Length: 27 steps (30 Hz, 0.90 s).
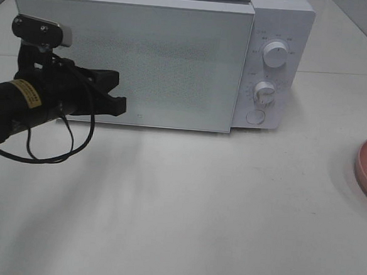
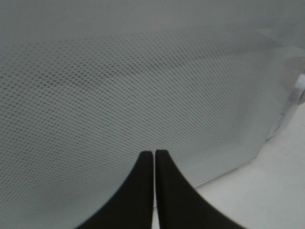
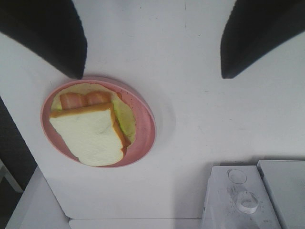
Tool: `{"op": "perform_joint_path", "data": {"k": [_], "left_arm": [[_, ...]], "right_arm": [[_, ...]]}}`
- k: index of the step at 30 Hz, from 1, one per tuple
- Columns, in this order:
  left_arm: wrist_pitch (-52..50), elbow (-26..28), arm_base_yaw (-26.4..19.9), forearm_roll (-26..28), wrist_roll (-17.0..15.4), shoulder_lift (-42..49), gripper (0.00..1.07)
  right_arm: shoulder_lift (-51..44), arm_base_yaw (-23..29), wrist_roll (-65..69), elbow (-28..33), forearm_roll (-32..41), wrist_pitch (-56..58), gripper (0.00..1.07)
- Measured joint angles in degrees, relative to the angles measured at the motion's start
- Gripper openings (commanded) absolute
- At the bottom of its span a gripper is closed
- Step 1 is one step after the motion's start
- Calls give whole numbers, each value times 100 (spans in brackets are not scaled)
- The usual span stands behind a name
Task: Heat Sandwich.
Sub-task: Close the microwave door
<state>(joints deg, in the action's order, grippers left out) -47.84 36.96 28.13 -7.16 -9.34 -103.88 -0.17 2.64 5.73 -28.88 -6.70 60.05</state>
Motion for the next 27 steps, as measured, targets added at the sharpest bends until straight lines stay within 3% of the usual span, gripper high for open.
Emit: {"op": "perform_joint_path", "data": {"k": [16, 27], "left_arm": [[922, 1455, 940, 1140, 934, -573, 0], [1581, 2487, 1215, 1186, 997, -1026, 0]], "right_arm": [[0, 0, 0, 0, 0, 0, 76], [0, 0, 0, 0, 0, 0, 76]]}}
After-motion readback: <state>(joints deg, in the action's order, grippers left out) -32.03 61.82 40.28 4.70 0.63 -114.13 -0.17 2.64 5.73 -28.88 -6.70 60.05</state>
